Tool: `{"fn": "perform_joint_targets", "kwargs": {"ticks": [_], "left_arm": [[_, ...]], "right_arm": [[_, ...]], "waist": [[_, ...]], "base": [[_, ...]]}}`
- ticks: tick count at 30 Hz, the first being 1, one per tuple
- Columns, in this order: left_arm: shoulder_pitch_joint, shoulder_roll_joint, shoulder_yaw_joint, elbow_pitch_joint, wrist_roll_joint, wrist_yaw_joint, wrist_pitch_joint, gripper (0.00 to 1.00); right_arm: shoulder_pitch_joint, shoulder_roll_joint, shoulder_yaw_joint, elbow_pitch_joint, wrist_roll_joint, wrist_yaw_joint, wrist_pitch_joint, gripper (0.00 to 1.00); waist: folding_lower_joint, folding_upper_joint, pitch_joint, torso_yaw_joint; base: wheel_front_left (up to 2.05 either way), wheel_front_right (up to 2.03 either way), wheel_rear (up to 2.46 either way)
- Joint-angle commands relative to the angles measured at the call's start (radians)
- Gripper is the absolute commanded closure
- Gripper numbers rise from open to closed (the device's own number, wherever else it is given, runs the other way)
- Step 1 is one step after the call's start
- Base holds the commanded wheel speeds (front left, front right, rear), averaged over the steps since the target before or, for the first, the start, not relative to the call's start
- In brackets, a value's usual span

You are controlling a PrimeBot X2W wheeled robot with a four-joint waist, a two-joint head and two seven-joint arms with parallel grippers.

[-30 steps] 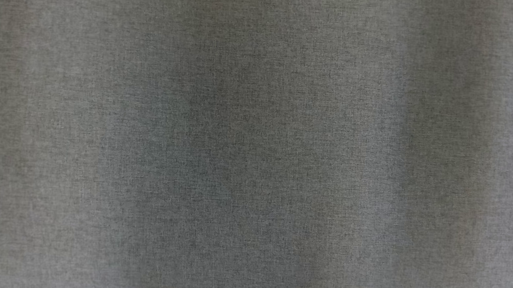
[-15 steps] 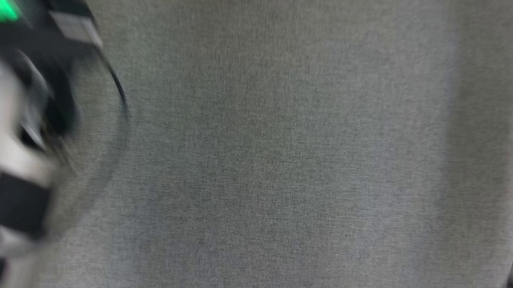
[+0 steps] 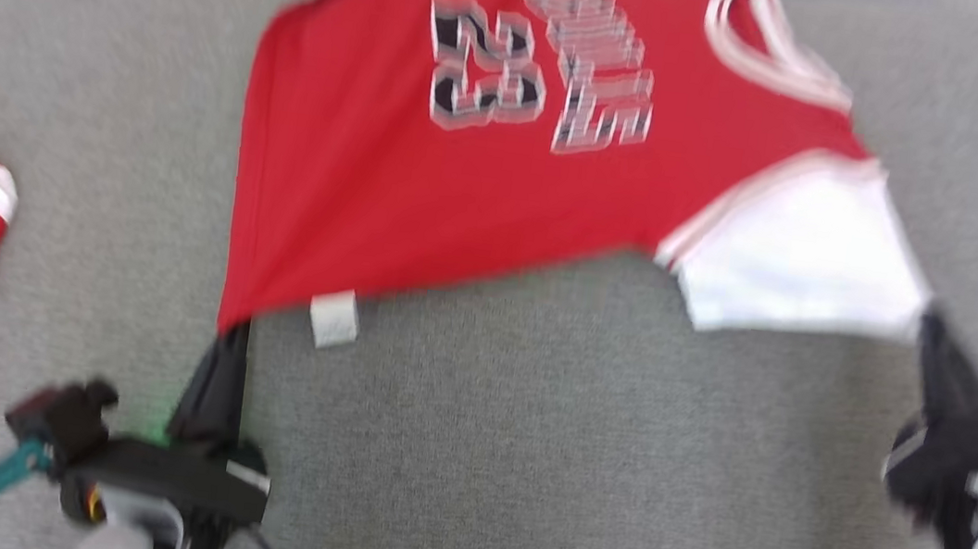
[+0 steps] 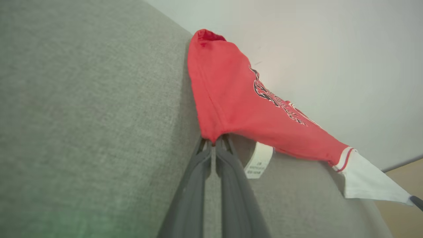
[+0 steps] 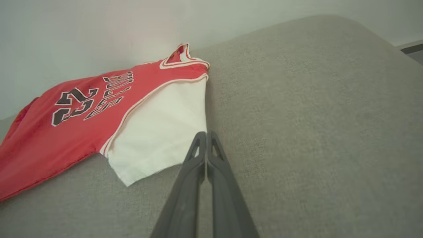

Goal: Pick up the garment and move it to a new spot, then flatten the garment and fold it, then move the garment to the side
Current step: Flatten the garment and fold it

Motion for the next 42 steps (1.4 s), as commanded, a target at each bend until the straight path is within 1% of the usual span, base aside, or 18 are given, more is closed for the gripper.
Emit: {"fn": "perform_joint_targets", "kwargs": {"ticks": [1, 5, 11, 14, 17, 20, 22, 26, 28, 30, 33, 34, 35, 37, 40, 42], "left_arm": [[0.048, -0.004, 0.006, 0.023, -0.027, 0.001, 0.008, 1.00], [0.110, 0.002, 0.018, 0.028, -0.050, 0.009, 0.016, 1.00], [0.180, 0.004, 0.025, 0.012, -0.063, 0.042, 0.020, 1.00], [0.206, 0.013, 0.018, -0.003, -0.055, 0.061, 0.038, 1.00], [0.245, 0.035, 0.001, -0.022, -0.036, 0.081, 0.064, 1.00], [0.286, 0.060, -0.006, -0.060, -0.022, 0.115, 0.093, 1.00], [0.317, 0.066, 0.004, -0.094, -0.034, 0.130, 0.098, 1.00], [0.332, 0.059, 0.021, -0.172, -0.066, 0.122, 0.093, 1.00], [0.299, 0.052, 0.026, -0.198, -0.077, 0.119, 0.093, 1.00], [0.260, 0.050, 0.023, -0.217, -0.071, 0.114, 0.096, 1.00], [0.179, 0.036, 0.038, -0.255, -0.088, 0.127, 0.106, 1.00], [0.179, 0.036, 0.038, -0.255, -0.088, 0.127, 0.106, 1.00], [0.141, 0.043, 0.042, -0.269, -0.079, 0.136, 0.114, 1.00], [0.043, 0.063, 0.042, -0.277, -0.052, 0.150, 0.138, 1.00], [-0.129, 0.113, 0.029, -0.250, 0.009, 0.161, 0.181, 1.00], [-0.261, 0.148, 0.036, -0.230, 0.031, 0.164, 0.218, 1.00]], "right_arm": [[0.043, 0.005, -0.006, -0.019, 0.008, 0.001, 0.026, 1.00], [0.175, 0.016, -0.010, -0.088, 0.018, 0.001, 0.130, 1.00], [0.323, 0.017, -0.028, -0.149, 0.017, 0.001, 0.256, 1.00], [0.389, 0.018, -0.011, -0.184, 0.060, 0.001, 0.329, 1.00], [0.457, 0.018, -0.008, -0.235, 0.101, 0.001, 0.390, 1.00], [0.502, 0.018, -0.036, -0.279, 0.122, 0.001, 0.414, 1.00], [0.502, 0.018, -0.055, -0.292, 0.124, 0.001, 0.393, 1.00], [0.428, 0.018, -0.076, -0.267, 0.164, 0.001, 0.287, 1.00], [0.366, 0.018, -0.072, -0.234, 0.174, 0.001, 0.226, 1.00], [0.302, 0.018, -0.054, -0.206, 0.150, 0.001, 0.179, 1.00], [0.177, 0.018, -0.025, -0.164, 0.175, 0.001, 0.106, 1.00], [0.177, 0.018, -0.025, -0.164, 0.175, 0.001, 0.106, 1.00], [0.131, 0.018, -0.019, -0.145, 0.181, 0.001, 0.086, 1.00], [0.020, 0.018, 0.027, -0.125, 0.126, 0.001, 0.051, 1.00], [-0.174, 0.018, 0.111, -0.049, 0.105, 0.001, 0.002, 1.00], [-0.317, 0.017, 0.163, 0.013, 0.079, 0.001, -0.022, 1.00]], "waist": [[0.0004, 0.0003, -0.107, -0.010], [0.0004, 0.0003, -0.158, -0.016], [0.0004, 0.0003, -0.209, -0.025], [0.0004, 0.0003, -0.219, -0.028], [0.0004, 0.0003, -0.227, -0.034], [0.0004, 0.0003, -0.228, -0.039], [0.0004, 0.0003, -0.228, -0.045], [0.0004, 0.0003, -0.225, -0.044], [0.0004, 0.0003, -0.225, -0.042], [0.0004, 0.0003, -0.228, -0.039], [0.0004, 0.0003, -0.230, -0.034], [0.0004, 0.0003, -0.230, -0.034], [0.0004, 0.0003, -0.227, -0.034], [0.0004, 0.0003, -0.217, -0.036], [0.0004, 0.0003, -0.194, -0.049], [0.0004, 0.0003, -0.167, -0.061]], "base": [[0.00, 0.00, 0.00], [0.00, 0.00, 0.00], [0.00, 0.00, 0.00], [0.00, 0.00, 0.00], [0.00, 0.00, 0.00], [0.00, 0.00, 0.00], [0.00, 0.00, 0.00], [0.00, 0.00, 0.00], [0.00, 0.00, 0.00], [0.00, 0.00, 0.00], [0.00, 0.00, 0.00], [0.00, 0.00, 0.00], [0.00, 0.00, 0.00], [0.00, 0.00, 0.00], [0.00, 0.00, 0.00], [0.00, 0.00, 0.00]]}}
